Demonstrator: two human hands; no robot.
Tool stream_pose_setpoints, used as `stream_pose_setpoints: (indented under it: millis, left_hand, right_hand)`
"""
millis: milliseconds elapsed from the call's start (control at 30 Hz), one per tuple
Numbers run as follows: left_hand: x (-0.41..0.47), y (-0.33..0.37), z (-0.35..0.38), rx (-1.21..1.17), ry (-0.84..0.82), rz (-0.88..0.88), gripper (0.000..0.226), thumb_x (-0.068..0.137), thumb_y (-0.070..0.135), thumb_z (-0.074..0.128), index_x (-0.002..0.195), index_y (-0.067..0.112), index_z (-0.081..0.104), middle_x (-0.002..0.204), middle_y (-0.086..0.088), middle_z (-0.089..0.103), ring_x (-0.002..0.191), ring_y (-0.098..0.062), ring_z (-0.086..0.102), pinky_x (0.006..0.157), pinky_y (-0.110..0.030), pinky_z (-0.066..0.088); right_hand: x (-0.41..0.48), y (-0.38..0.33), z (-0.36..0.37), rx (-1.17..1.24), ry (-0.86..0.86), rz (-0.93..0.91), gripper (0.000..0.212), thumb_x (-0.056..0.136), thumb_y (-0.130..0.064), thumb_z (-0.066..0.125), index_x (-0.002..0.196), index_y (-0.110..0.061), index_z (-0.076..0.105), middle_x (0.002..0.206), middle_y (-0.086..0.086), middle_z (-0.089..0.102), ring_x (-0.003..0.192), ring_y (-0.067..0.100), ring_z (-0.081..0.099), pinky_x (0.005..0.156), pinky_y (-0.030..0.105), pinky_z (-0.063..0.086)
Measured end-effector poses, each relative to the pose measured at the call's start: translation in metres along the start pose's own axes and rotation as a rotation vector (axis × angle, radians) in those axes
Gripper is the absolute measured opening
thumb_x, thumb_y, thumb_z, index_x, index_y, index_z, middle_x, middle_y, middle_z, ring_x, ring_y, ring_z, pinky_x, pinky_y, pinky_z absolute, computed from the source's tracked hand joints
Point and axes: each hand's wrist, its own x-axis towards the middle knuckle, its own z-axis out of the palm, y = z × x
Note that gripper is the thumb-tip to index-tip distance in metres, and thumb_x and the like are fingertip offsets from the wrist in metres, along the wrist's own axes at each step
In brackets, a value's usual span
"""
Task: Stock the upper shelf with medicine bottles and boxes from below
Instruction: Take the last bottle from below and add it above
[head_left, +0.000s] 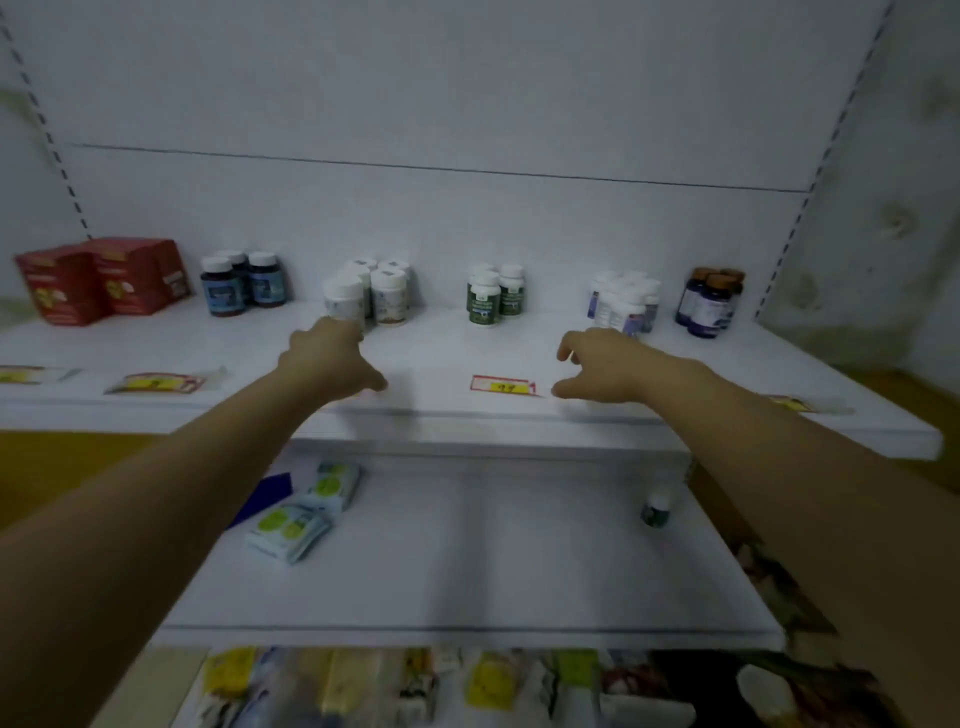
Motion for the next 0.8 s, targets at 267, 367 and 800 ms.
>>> stream_pose_setpoints:
  millis: [267,367,800]
  left_hand:
    - [-0.112,0.074,0.056,-0.056,-0.125,0.026,0.073,0.075,0.04,0.075,0.135,0.012,0.045,0.134,-0.015,0.047,0.121,-0.034,0.047,0.101,-0.043,0.042]
    - [-0.134,0.093,0.084,-0.065,-0.179,0.058,0.072,0.077,0.038,0.074,0.136,0.009,0.044,0.137,-0.015,0.047,0.122,-0.032,0.048,0.102,-0.041,0.042]
    - [-0.099,0.147,0.214,0.047,-0.411,0.122,0.073,0.079,0.042,0.07,0.138,0.012,0.039,0.14,-0.013,0.04,0.125,-0.036,0.04,0.103,-0.046,0.039]
  right_hand:
    - [-0.108,0.073,0.03,0.025,-0.11,0.053,0.056,0.087,-0.039,0.06,0.134,-0.014,0.044,0.134,0.01,0.048,0.117,0.025,0.05,0.097,0.034,0.045]
    - [-0.132,0.101,0.051,0.104,-0.138,0.12,0.058,0.086,-0.037,0.062,0.135,-0.011,0.043,0.131,0.011,0.049,0.113,0.025,0.053,0.095,0.036,0.048]
    - [-0.127,0.194,0.144,0.167,-0.244,0.271,0.064,0.089,-0.039,0.06,0.141,-0.01,0.037,0.139,0.014,0.042,0.123,0.027,0.046,0.099,0.035,0.044]
